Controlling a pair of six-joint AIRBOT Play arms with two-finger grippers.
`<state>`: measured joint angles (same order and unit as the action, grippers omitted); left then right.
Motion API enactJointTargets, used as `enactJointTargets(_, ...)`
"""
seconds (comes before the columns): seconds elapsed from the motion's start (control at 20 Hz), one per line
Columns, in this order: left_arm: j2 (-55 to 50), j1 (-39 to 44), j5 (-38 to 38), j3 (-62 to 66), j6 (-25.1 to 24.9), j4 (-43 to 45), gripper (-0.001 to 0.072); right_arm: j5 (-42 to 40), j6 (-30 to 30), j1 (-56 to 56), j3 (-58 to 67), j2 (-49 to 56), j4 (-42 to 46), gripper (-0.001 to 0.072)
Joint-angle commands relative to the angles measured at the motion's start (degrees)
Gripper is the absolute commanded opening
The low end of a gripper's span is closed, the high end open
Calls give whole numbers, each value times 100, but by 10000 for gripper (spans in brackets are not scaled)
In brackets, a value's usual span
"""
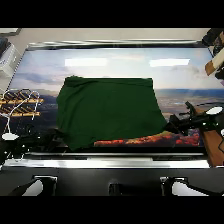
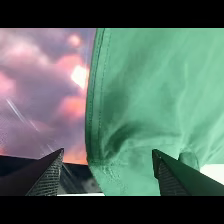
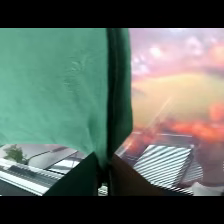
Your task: Fold the clothes and pants, and hang the long-sleeved shirts on hangers.
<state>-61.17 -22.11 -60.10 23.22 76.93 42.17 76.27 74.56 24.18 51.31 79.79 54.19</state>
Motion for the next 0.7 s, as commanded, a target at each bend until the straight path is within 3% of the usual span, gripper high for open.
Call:
enactJointTargets(0.0,-341,367,229,-31,37,-170,601,9,-2,-4,4,-35,-225,29)
enactJointTargets(0.15,-581,769,496,-28,28,-472,581,-9,-33,-4,4,-120,-229,29)
enactJointTargets(0.25,-553,769,560,-15,105,-492,149,-46,-37,-4,4,-264,-229,29)
enactJointTargets(0.35,-503,691,540,107,105,-494,17,-120,-42,-4,4,-466,-232,29)
enactJointTargets(0.65,-293,625,-2,1681,109,-520,16,-208,-472,-304,612,-1075,-901,28)
